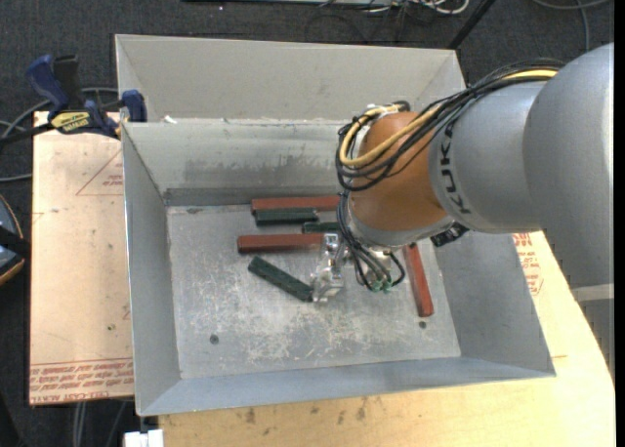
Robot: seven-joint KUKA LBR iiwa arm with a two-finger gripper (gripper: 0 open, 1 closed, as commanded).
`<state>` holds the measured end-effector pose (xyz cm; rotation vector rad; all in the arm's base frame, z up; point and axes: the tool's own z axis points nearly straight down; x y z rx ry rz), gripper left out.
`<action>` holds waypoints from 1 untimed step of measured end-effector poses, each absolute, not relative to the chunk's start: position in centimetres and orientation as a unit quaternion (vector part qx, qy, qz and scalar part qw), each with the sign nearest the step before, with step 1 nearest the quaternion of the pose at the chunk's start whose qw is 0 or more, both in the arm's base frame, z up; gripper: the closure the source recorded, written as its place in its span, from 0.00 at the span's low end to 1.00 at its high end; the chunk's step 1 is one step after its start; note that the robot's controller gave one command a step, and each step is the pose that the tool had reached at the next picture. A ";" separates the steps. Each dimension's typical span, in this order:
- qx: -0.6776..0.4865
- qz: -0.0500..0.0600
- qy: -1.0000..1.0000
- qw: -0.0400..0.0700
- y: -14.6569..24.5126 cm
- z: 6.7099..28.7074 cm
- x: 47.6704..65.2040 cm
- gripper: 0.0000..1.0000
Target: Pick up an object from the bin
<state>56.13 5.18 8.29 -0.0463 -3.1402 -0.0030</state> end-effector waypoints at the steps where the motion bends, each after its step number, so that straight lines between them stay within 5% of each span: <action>1: -0.015 -0.001 -1.000 -0.001 5.2 8.2 56.2 0.00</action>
Offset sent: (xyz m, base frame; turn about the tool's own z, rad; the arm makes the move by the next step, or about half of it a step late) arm 0.0000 0.0000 0.0000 0.0000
